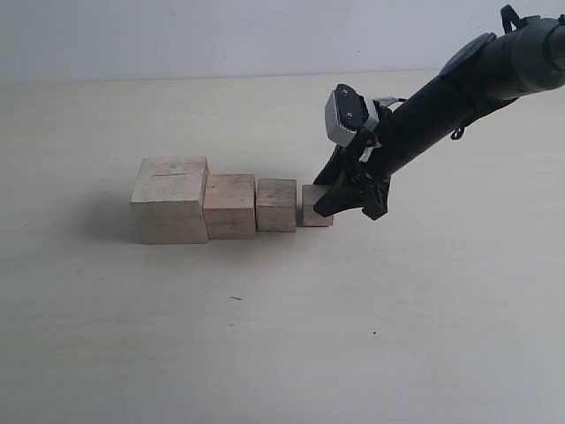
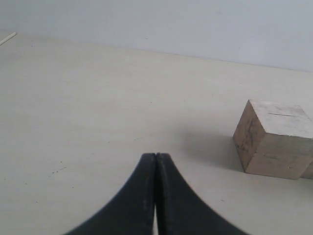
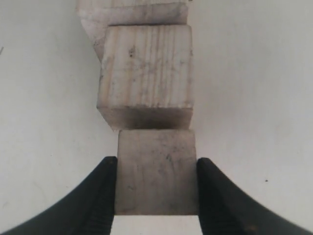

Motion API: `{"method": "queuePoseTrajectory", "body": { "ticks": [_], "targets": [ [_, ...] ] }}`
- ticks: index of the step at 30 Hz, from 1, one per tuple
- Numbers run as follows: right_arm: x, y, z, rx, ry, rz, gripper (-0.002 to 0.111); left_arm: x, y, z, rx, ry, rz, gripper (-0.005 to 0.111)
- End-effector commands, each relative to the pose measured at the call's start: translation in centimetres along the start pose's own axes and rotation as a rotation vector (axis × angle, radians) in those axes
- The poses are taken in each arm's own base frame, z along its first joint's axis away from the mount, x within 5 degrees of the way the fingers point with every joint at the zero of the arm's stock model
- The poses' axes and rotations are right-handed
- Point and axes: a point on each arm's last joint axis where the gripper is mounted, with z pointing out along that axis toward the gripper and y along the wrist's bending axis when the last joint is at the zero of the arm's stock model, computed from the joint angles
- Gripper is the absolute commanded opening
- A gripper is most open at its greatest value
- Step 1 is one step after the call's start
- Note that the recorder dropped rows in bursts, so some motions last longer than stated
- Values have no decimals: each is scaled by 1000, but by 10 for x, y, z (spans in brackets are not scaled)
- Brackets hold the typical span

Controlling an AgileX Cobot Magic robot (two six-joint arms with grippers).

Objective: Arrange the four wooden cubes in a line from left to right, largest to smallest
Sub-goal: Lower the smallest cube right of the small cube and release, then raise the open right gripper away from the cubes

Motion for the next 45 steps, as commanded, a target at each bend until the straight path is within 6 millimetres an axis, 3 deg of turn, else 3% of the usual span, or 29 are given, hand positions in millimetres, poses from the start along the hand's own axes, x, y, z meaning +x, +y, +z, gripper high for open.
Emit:
{"method": "queuePoseTrajectory", "body": {
  "ticks": [1,6,16,23,31,33,38,40,43,45],
  "targets": [
    [6,-1,8,-7,1,-7,0,0,-1,0,10,-13,-6,0],
    [6,-1,10,-6,-11,9,12,0,-1,0,10,-13,-6,0],
    [5,1,10,-31,-28,15,56,0,-1,0,10,-13,-6,0],
    [-2,1,2,-14,-34,24,65,0,-1,0,10,-13,-6,0],
    [-34,6,-34,62,-69,64,65,0,-1,0,10,-13,-6,0],
    [-42,9,-47,101,-46,131,64,0,-1,0,10,-13,-6,0],
    [-21,7,-56,236,170,750,54,0,-1,0,10,-13,-6,0],
    [-17,8,-57,277,186,983,43,0,-1,0,10,-13,-6,0],
    [-18,9,-56,284,171,1191,2,0,-1,0,10,-13,-6,0],
    [-23,13,-50,280,185,1193,0,0,-1,0,10,-13,-6,0]
  ]
}}
